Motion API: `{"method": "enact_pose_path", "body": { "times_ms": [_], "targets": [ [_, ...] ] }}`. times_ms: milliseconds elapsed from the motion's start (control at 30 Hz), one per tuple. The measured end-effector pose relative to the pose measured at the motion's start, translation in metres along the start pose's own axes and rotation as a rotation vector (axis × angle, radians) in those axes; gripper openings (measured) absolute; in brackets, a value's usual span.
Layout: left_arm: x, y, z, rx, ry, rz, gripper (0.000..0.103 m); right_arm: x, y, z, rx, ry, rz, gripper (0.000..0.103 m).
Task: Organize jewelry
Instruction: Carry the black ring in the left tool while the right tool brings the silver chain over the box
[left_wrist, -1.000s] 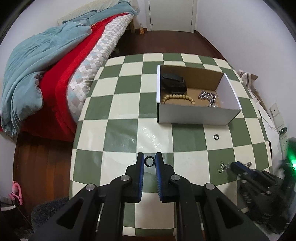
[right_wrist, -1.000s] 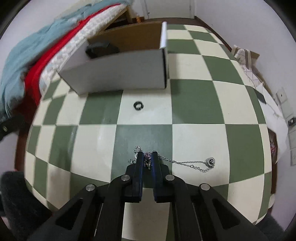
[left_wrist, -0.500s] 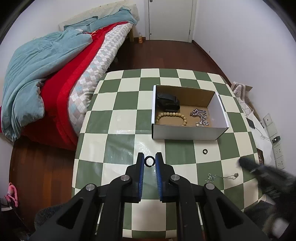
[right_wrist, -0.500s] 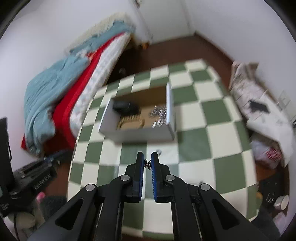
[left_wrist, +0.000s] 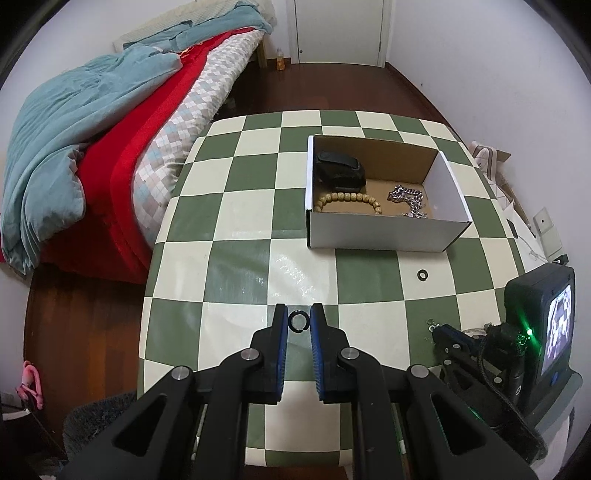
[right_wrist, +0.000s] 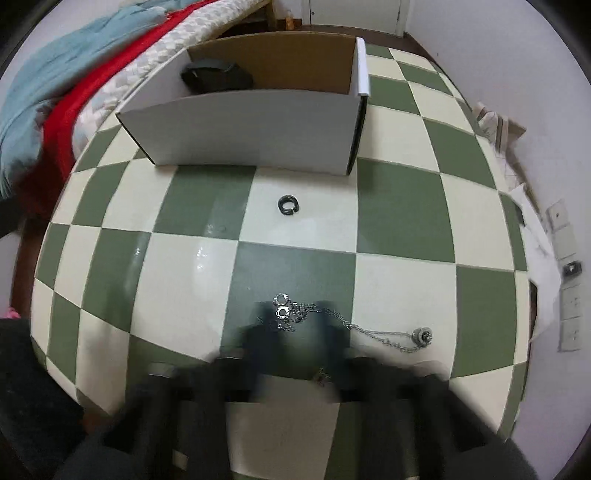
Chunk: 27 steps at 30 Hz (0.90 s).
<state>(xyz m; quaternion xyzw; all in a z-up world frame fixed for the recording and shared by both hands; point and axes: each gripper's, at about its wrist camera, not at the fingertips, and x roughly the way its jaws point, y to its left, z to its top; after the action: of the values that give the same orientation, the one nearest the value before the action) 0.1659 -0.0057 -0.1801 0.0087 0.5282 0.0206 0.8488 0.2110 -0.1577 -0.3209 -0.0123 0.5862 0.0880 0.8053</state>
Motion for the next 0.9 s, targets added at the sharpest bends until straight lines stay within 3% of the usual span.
{"method": "enact_pose_path", "body": {
  "times_ms": [133,333,533,900],
  "targets": [
    [-0.005,0.002,0.004,-0.002,-0.016,0.002,0.009,-0.02,-0.009,-0.002,0.043,-0.042,0.022,0.001],
    [-0.009,0.005,0.009,-0.017,-0.023,-0.012,0.009,-0.08,-0.043,-0.005,0.181,-0.139,0.133,0.001],
    [-0.019,0.004,0.015,-0.023,-0.045,-0.025,0.009,-0.131,-0.061,0.002,0.196,-0.211,0.178,0.001],
    [-0.04,-0.006,0.065,-0.008,-0.122,-0.031,0.009,-0.177,-0.023,0.068,0.138,-0.34,0.217,0.001]
  ]
}}
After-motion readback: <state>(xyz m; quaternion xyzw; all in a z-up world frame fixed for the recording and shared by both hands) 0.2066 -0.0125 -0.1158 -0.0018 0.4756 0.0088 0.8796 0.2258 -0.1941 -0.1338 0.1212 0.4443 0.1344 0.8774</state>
